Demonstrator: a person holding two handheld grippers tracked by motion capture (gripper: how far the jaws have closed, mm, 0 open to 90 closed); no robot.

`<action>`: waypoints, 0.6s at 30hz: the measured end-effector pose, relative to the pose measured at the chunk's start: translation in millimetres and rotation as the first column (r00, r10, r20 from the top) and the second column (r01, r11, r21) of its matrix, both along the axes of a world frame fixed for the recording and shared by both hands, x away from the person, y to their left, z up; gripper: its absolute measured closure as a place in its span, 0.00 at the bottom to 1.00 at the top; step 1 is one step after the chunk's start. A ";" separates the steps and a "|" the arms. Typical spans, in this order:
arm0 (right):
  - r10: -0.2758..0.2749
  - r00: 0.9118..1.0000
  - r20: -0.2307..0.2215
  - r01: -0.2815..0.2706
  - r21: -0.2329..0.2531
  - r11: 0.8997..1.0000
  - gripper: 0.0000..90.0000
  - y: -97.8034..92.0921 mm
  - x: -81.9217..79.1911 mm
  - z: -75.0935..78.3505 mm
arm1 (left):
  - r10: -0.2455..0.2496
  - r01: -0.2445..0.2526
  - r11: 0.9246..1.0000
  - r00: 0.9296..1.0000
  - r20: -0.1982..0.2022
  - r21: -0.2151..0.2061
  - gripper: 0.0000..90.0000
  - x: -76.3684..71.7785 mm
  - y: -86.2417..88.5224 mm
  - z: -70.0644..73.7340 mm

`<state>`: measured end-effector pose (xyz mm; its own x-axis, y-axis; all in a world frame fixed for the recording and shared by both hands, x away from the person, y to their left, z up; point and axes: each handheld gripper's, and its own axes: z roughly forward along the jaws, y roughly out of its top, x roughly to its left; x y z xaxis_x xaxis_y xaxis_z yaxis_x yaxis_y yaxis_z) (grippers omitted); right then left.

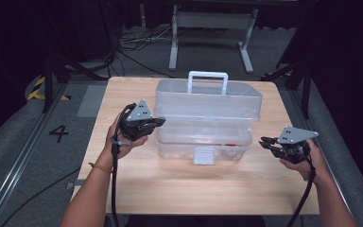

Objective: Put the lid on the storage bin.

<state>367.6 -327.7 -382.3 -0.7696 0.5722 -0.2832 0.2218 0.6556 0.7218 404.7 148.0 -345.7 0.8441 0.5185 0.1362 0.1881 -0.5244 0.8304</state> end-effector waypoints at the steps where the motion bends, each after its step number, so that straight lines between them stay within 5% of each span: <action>1: -0.002 1.000 0.000 0.002 0.000 1.000 0.89 -0.2 -0.3 -0.3 | 0.000 0.000 1.000 1.000 -0.002 0.008 1.00 -1.5 -0.2 -0.7; 18: 0.004 1.000 -0.009 -0.004 -0.002 1.000 0.88 -3.7 -7.7 -9.1 | 0.007 -0.007 1.000 0.999 -0.036 0.008 1.00 -13.9 11.1 -17.0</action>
<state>359.9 -331.5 -391.4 -0.7744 0.5685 -0.2776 0.2256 0.6581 0.7184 390.8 159.0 -362.8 0.8450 0.5234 0.1098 0.2214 -0.5291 0.8191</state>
